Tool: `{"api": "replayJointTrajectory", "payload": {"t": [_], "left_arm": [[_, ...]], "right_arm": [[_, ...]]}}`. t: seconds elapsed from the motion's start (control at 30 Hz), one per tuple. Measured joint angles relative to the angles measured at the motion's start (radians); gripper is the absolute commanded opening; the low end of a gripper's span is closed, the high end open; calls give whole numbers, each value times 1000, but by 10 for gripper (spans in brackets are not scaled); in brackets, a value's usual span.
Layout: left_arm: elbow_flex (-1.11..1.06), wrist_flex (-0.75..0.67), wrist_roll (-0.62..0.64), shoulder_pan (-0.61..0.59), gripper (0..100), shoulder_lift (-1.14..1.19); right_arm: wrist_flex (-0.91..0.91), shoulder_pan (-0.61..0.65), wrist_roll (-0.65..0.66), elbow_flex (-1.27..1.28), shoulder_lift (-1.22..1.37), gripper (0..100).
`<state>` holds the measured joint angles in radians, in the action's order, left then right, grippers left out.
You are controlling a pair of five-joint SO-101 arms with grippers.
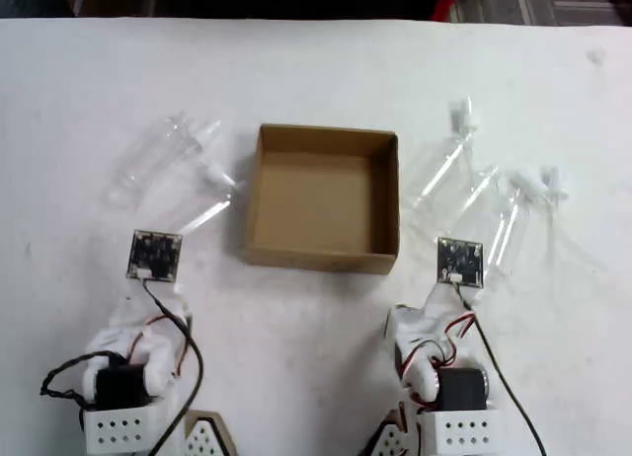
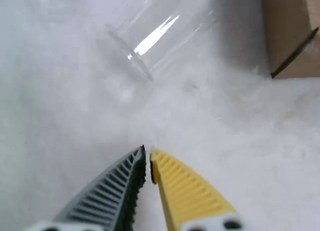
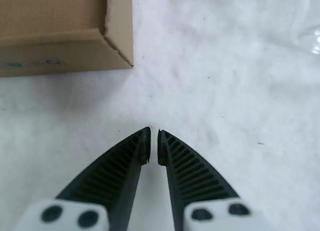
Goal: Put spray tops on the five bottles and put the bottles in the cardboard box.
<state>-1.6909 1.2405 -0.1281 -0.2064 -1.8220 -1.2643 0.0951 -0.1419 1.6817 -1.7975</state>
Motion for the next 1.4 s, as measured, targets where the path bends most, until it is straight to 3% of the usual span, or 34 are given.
{"api": "replayJointTrajectory", "payload": {"t": [0.17, 0.53, 0.83, 1.07, 1.23, 1.4], "left_arm": [[91, -18, 0, 0, 23, 0], [730, -18, 0, 0, 24, -11], [783, -18, -2, 0, 46, -12], [740, -21, -333, 0, 57, -12], [732, -32, -388, 0, 58, -12], [733, -35, -503, 0, 58, 184]], "right_arm": [[0, 0, 0, 0, 0, 15], [0, 0, 0, 0, 0, 15], [0, 0, 0, 0, 0, 15], [0, 0, 0, 0, 0, 15], [0, 0, 0, 0, 0, 15], [0, 0, 0, 0, 0, 15]]}}
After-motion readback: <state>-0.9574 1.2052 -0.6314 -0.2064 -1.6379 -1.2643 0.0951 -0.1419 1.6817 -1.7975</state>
